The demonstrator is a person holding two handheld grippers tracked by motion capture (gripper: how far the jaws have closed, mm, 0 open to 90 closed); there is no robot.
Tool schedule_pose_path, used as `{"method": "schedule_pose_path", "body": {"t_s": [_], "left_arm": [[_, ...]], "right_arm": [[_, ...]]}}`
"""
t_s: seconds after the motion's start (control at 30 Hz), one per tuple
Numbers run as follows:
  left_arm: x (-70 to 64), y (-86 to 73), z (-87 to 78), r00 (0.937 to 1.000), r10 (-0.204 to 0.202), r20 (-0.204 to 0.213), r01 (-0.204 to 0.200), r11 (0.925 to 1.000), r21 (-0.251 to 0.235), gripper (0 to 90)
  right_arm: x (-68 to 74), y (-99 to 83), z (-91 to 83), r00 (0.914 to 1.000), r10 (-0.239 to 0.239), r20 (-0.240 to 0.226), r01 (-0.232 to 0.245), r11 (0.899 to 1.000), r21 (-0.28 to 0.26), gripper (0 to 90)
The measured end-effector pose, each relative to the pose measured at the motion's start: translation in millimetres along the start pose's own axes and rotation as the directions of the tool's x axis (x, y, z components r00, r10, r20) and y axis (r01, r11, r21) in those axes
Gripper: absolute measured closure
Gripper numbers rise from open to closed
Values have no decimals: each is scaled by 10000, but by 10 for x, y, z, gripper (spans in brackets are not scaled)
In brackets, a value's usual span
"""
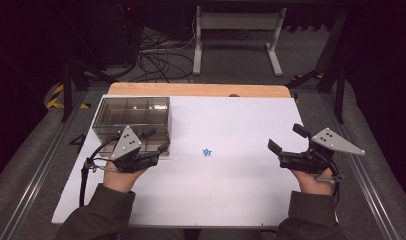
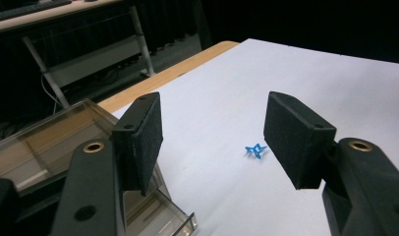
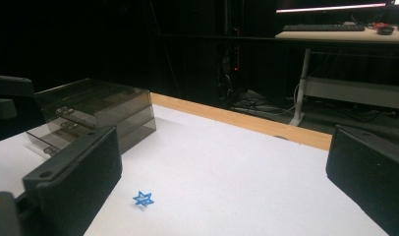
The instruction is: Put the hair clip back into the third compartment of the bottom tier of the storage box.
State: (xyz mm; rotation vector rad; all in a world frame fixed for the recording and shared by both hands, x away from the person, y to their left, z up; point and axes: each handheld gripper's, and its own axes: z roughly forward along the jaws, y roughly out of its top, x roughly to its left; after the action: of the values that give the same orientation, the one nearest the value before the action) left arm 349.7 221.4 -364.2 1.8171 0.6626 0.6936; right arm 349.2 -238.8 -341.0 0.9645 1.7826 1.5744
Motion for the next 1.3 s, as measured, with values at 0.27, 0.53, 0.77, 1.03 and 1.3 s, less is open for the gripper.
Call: {"method": "schedule_pose_path", "body": {"t_s": [0.27, 0.53, 0.77, 1.03, 1.3], "left_arm": [[-43, -10, 149, 9999, 8, 136, -9, 10000, 87, 436], [-84, -8, 278, 9997, 11, 255, -16, 9999, 167, 465], [-120, -27, 428, 9987, -167, 474, 156, 9996, 239, 495], [-141, -54, 550, 9984, -101, 560, 76, 9990, 436, 517], [-153, -82, 663, 9977, -46, 675, 5, 9981, 611, 534]], "right_arm": [[-13, 4, -21, 10000, 22, 33, -22, 10000, -15, 14], [-8, 5, -17, 10000, -19, -14, 19, 10000, 19, 17], [-11, 6, -22, 10000, 7, 1, -7, 10000, 26, 19], [-12, 11, -28, 10000, 36, 0, -36, 10000, -20, 20], [-14, 11, -27, 10000, 20, -20, -20, 10000, -2, 21]]}}
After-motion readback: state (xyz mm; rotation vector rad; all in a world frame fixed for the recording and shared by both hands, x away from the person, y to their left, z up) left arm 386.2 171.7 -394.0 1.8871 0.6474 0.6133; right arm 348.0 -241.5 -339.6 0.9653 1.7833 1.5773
